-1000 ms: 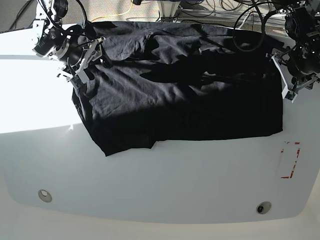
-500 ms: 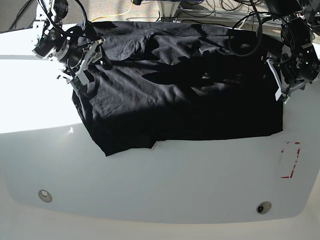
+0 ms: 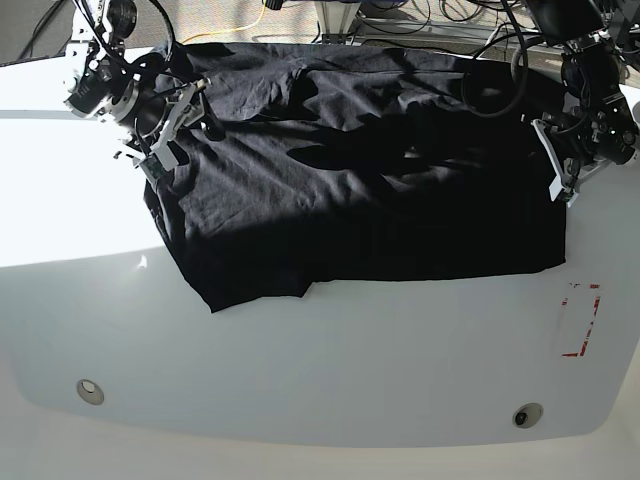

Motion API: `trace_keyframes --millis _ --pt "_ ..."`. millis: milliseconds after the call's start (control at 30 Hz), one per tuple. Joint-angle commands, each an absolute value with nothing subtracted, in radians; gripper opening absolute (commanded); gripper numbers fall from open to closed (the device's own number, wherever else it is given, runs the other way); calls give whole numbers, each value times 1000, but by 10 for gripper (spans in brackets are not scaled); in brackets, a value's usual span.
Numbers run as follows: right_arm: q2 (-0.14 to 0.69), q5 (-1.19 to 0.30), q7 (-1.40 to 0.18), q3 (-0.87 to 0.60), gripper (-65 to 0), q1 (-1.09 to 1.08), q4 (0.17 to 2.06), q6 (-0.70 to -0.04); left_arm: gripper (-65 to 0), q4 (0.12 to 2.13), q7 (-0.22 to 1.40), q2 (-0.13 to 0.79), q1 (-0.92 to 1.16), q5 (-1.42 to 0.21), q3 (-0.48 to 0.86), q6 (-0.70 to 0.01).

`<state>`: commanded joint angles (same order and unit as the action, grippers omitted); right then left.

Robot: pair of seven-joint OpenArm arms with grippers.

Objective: Layout the t-shirt on the table in an organized manner, then fold the t-shirt properly
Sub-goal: 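Pull the held corners apart with both grippers to straighten the shirt, then release the corners and move both grippers along the sides to the hem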

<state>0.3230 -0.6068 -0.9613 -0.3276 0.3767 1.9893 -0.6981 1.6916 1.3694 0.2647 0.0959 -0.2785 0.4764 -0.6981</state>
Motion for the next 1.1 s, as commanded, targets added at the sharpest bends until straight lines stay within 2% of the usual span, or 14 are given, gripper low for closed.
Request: trace_keyframes --millis 67,833,1100 --pt "323 -607 -961 -328 -239 377 1989 -698 -528 1693 1369 268 96 -278 476 -698" --pt "323 -607 -961 -328 -239 363 1989 -698 -525 1679 1372 351 -82 -272 475 -698" --pt "323 -607 -961 -328 -239 363 1989 -698 -525 1587 1368 383 -157 -272 400 -698"
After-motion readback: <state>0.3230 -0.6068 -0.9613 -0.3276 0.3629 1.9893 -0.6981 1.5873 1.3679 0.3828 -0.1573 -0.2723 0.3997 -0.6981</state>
